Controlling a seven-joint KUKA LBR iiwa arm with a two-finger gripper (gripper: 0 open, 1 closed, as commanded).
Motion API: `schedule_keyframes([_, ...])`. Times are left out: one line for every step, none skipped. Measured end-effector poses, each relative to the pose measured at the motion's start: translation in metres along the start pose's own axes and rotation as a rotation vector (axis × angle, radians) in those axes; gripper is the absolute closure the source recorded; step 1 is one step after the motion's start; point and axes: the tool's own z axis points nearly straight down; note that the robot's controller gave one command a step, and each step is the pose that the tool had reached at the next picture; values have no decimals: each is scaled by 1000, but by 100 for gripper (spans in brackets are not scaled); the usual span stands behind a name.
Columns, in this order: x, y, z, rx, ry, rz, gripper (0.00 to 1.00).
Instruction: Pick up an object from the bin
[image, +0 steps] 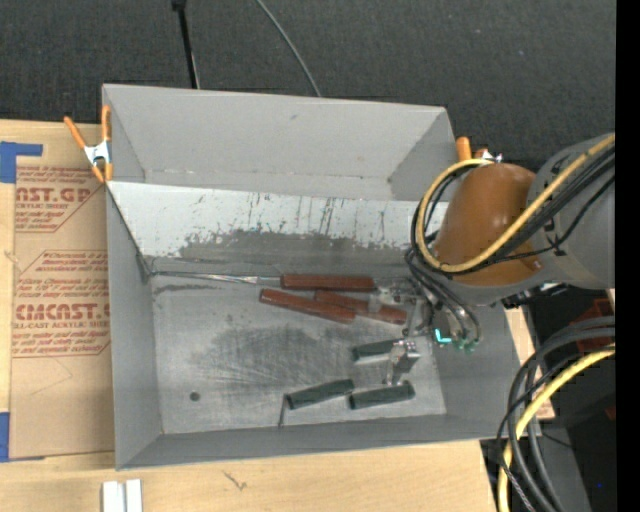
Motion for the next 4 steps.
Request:
schedule_keyframes([-2, 0, -3, 1, -7, 0, 0])
schedule_keyframes([8, -10, 55, 1, -17, -41, 100])
schedule_keyframes([8, -10, 55, 1, -17, -41, 100])
schedule_keyframes([1, -2, 56, 5, -8, -128, 100])
